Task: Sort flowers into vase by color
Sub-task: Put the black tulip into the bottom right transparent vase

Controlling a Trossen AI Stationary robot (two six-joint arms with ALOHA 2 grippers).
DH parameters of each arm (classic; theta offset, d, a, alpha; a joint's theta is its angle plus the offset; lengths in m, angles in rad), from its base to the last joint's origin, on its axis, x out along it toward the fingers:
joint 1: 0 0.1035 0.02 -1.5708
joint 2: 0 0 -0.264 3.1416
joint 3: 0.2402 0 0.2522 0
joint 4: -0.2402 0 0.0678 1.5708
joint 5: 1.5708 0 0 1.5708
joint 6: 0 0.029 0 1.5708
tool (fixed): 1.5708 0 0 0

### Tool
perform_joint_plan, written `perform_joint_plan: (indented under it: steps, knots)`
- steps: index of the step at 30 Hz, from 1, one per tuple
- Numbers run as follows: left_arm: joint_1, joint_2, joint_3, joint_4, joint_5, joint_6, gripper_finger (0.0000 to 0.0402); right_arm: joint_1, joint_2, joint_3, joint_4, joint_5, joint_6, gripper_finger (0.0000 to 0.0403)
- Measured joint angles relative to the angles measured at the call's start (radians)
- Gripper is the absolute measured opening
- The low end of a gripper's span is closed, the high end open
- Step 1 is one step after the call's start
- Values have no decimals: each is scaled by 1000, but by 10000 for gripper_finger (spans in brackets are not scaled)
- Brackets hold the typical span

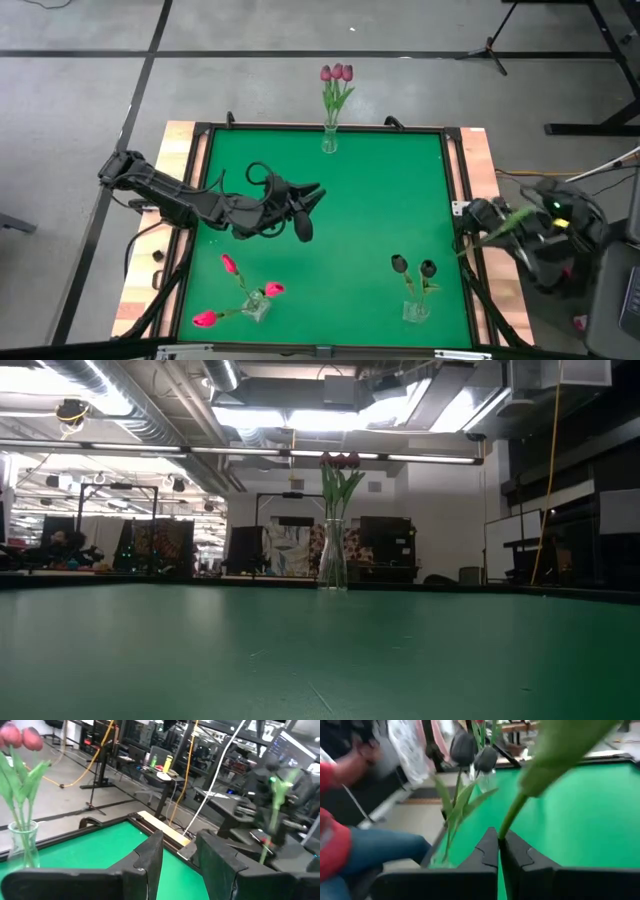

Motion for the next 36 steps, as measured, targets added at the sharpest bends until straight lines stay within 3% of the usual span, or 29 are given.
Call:
perform_joint_plan:
  steps: [2,6,9,16,20,23,31,33,36]
  knots:
    - [-1,0,0,1,-15,0,116,-43,0,34,-97,-35,-110,0]
    - [1,0,0,9,-37,-5,116,16,0,4,-16,-236,-129,0]
    - [1,0,0,7,-37,-8,116,81,0,-56,-38,-179,-97,0]
    - [-2,0,0,6,-42,-35,116,214,0,-288,10,-353,-130,0]
    - [-5,0,0,6,-44,-59,116,295,-1,-328,8,-298,-134,0]
    - [-5,0,0,6,-47,-69,116,354,-1,-346,32,-384,-156,0]
    - [-5,35,-1,0,-124,-190,116,549,5,-352,85,-451,-93,0]
    - [-5,46,-1,1,-141,-213,116,602,28,-339,144,-399,-3,0]
    - [-5,59,-1,2,-166,-221,116,661,58,-269,274,-188,66,0]
